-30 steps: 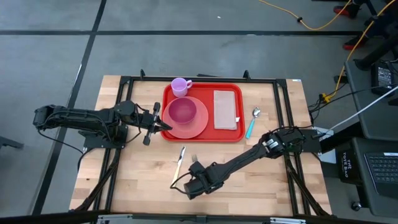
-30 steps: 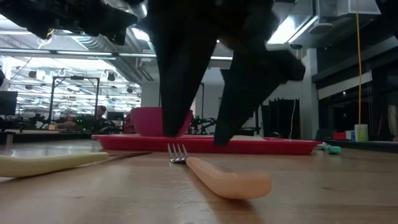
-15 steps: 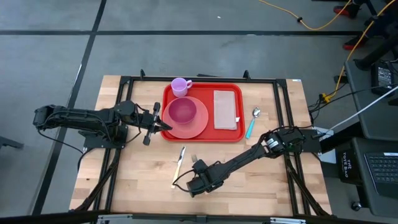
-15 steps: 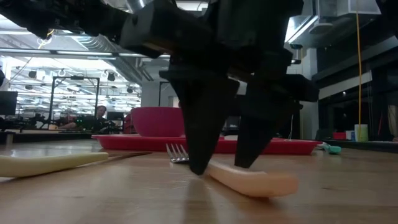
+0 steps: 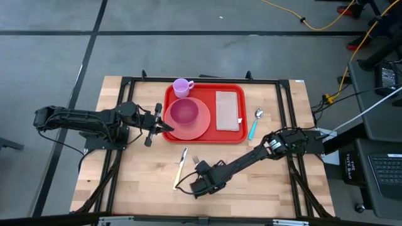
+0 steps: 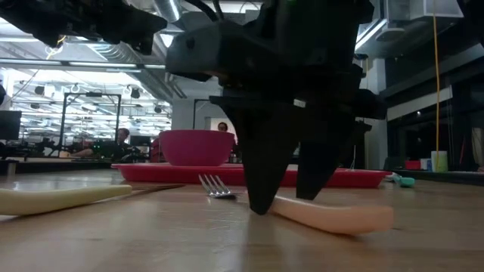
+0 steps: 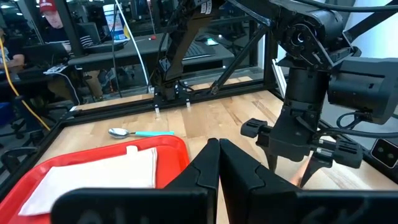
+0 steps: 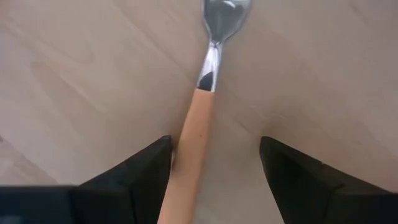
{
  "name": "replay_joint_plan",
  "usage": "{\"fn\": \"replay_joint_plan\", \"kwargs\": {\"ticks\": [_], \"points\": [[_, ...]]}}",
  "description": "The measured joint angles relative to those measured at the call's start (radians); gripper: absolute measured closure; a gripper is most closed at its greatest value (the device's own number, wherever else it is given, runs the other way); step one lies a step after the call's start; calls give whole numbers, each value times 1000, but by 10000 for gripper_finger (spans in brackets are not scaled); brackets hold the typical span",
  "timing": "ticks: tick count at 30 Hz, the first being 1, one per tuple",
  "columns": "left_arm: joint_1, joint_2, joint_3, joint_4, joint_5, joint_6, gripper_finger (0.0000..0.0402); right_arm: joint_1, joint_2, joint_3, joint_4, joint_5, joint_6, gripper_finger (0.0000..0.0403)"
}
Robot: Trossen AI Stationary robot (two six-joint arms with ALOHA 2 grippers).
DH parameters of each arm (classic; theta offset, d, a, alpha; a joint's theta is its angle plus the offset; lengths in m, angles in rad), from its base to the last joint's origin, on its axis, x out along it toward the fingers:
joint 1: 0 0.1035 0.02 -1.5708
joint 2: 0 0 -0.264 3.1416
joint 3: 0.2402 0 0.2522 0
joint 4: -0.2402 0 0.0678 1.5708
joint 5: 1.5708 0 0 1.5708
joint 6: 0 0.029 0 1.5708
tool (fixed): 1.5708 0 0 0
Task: Set up tray
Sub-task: Put the orange fork on the brown napkin
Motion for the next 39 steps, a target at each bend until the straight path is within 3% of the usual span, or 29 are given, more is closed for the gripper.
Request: {"fn": "replay_joint_plan", "kwargs": {"ticks": [8,25,34,39], "points": [[0,0,0,0,0,0,398,-1,0,0,-23,5,-28,160],[0,0,0,0,0,0,398,-1,0,0,-24,-5,-79,289],[0,0,0,0,0,0,398,-14,0,2,-30,-58,-122,337],[0,0,0,0,0,-1,398,-28,2,17,-53,-65,-122,341]]}}
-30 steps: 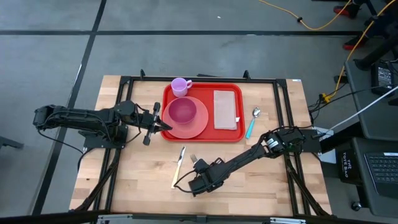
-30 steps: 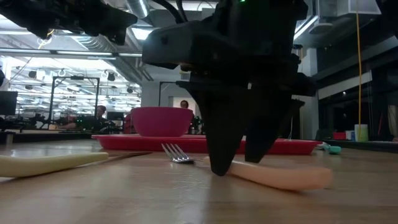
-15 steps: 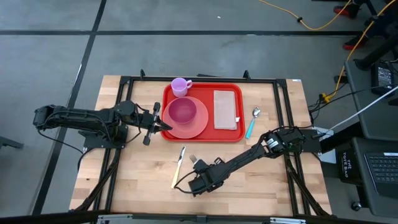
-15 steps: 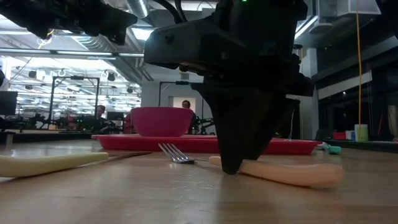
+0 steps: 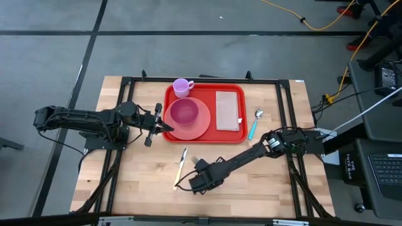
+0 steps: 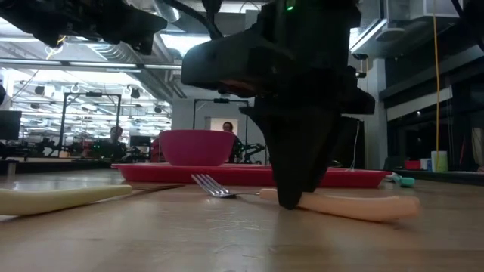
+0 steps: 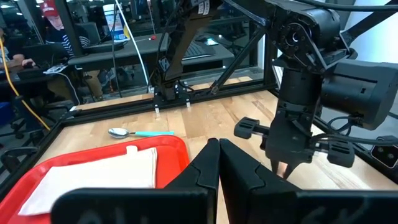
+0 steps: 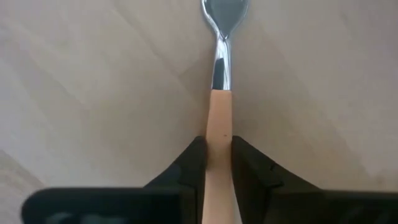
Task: Set up tray
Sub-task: Put the orange fork on the brown napkin
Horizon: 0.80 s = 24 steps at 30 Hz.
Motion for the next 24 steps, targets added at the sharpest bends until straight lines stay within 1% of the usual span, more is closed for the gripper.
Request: {"fn": "replay_joint_plan", "kwargs": {"ticks": [3,9,14,19,22,24], "points": [[0,0,0,0,0,0,398,-5,2,28,-40,-11,1,339],[0,0,0,7,0,18,398,-3,2,134,-214,-11,-1,345],[0,0,0,8,0,19,398,-3,2,242,-361,28,-27,339],[0,0,0,8,0,18,398,-3,2,379,-459,112,-118,342],[0,0,0,8,0,6,398,-2,-49,352,-433,200,-155,343],[0,0,0,7,1,-5,398,-3,-77,333,-459,241,-157,343]]}}
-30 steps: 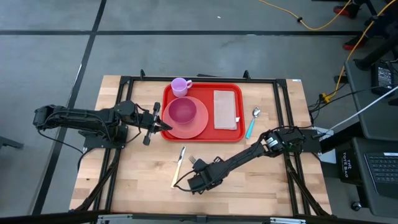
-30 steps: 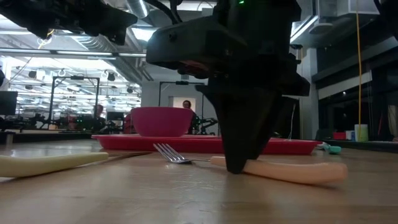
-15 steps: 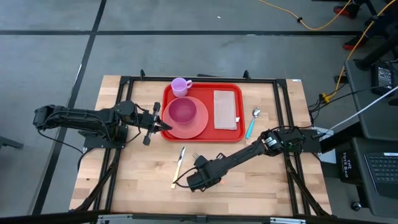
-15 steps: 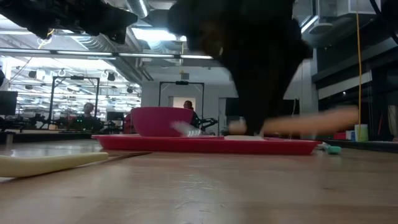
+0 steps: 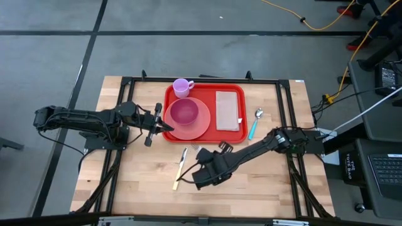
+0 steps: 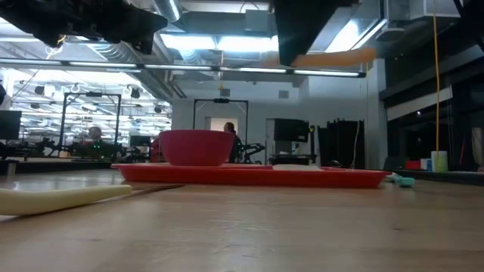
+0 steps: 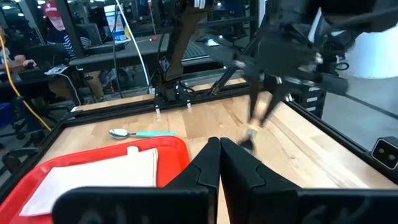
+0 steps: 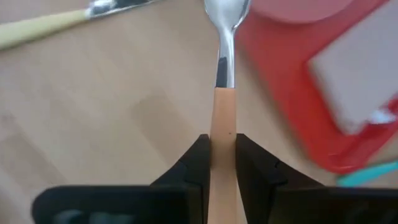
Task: Set up tray
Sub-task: Put the orange fork on the brown napkin
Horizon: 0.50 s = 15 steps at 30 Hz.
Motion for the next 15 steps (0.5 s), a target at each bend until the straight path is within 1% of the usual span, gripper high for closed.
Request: {"fn": "replay_joint_plan", "kwargs": {"ticks": [6,9,12,15], "points": [[0,0,0,-7,0,-6,398,0,-70,-78,4,94,-27,344],[0,0,0,-7,0,-13,398,3,-114,-152,28,134,-10,344],[0,0,0,-8,0,-13,398,13,-165,-264,65,160,33,344],[0,0,0,-9,0,-13,398,27,-242,-421,170,167,53,344]]}}
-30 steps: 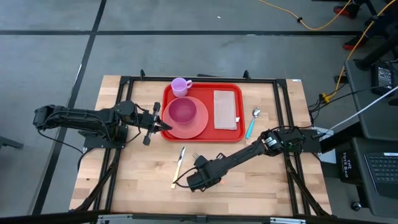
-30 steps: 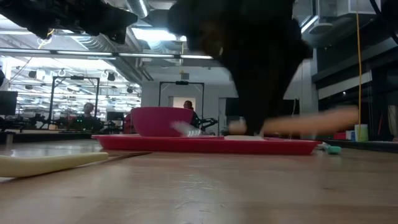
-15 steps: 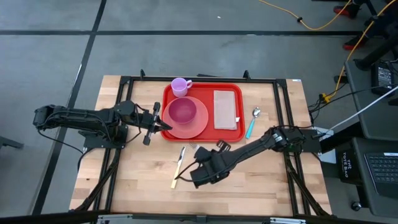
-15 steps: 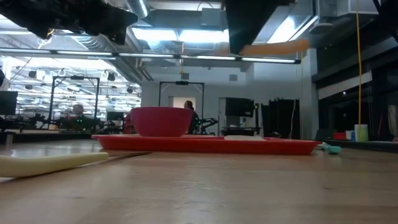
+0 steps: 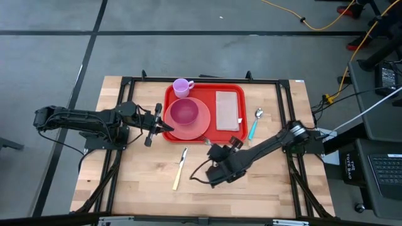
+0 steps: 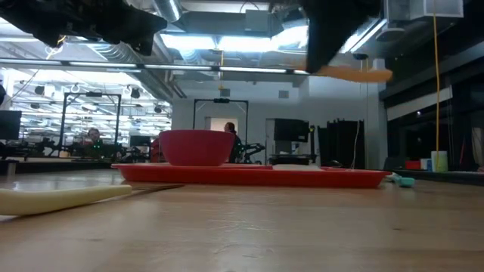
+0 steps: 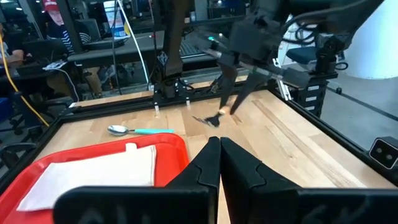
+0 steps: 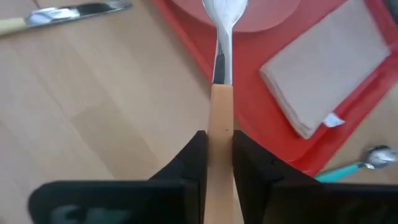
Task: Set up tray
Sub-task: Put the orange fork on the brown napkin
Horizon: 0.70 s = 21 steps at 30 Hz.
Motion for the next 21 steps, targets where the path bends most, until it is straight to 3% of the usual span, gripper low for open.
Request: {"fn": "replay_joint_plan", "kwargs": {"ticks": [5,12,21], "points": [[0,0,0,0,0,0,398,24,-204,-316,184,122,70,345],[0,0,0,1,0,3,398,27,-489,-734,587,133,35,345],[0,0,0,6,0,57,398,26,-671,-1060,942,179,-136,345]]}}
